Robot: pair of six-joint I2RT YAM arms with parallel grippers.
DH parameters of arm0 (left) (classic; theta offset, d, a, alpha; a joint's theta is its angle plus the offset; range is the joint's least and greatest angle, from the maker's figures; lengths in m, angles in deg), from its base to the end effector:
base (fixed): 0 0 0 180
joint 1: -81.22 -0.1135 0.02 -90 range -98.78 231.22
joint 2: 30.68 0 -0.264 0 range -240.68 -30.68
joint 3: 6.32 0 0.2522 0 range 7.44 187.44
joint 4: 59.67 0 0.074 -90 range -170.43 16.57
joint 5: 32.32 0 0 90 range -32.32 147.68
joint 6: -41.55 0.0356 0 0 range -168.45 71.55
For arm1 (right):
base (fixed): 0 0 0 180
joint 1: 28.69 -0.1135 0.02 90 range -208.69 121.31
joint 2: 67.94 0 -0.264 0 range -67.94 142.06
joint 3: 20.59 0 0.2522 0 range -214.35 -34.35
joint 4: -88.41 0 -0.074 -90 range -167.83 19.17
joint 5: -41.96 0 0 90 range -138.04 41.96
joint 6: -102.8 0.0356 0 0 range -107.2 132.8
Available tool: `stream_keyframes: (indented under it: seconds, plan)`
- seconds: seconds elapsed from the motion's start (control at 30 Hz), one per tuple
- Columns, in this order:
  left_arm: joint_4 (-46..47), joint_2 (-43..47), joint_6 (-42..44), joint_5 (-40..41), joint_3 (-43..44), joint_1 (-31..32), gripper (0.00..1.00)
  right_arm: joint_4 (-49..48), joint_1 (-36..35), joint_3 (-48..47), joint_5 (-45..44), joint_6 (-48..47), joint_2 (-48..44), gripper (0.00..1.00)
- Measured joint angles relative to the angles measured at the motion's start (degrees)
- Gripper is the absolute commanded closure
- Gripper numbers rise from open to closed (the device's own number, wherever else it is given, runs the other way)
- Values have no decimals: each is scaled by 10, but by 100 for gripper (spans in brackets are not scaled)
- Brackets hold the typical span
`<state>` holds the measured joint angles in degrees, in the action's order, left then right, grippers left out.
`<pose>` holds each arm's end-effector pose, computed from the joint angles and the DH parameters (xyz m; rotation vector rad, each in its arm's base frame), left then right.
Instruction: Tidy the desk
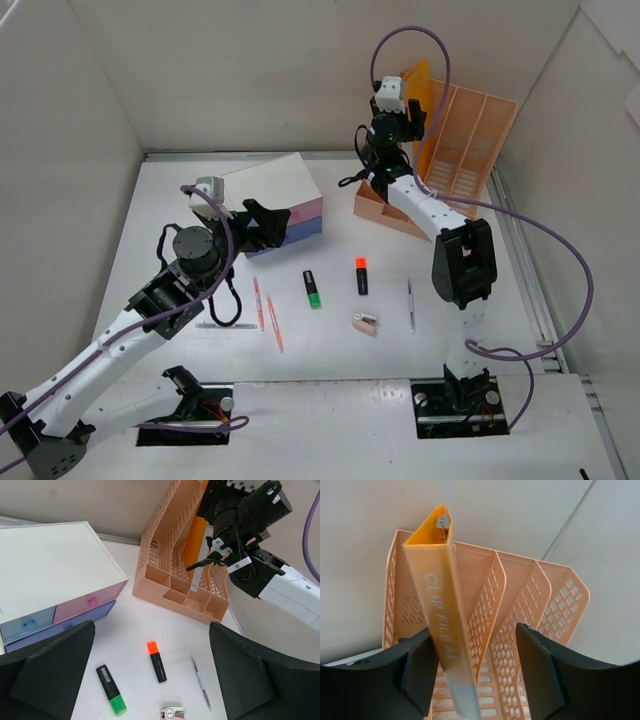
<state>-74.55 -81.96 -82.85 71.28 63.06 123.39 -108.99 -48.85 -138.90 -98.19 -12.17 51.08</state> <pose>0.1561 -0.1301 0.4039 -0.0912 1.5803 -0.8823 0.4722 0.1442 0.3690 0.2358 1.3946 -0.6273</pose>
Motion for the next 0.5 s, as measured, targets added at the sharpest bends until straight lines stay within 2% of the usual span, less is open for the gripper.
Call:
stream_keyframes:
  seconds: [0.03,0.1,0.13,0.23,0.37,0.5]
  plan:
    - [0,0,-2,0,1,1,6,-1,0,-2,0,1,1,51]
    - [0,-3,-3,0,2,2,6,-3,0,-8,0,3,7,56]
    - [-1,-4,-3,0,3,3,6,-5,0,-11,0,4,10,63]
    - [-1,-6,-3,2,6,9,6,-6,-1,-12,0,10,21,70]
    - [-2,-6,-6,9,6,18,6,-1,0,-12,2,25,32,71]
    - [-3,-6,-8,17,6,27,6,2,3,-12,2,38,35,65]
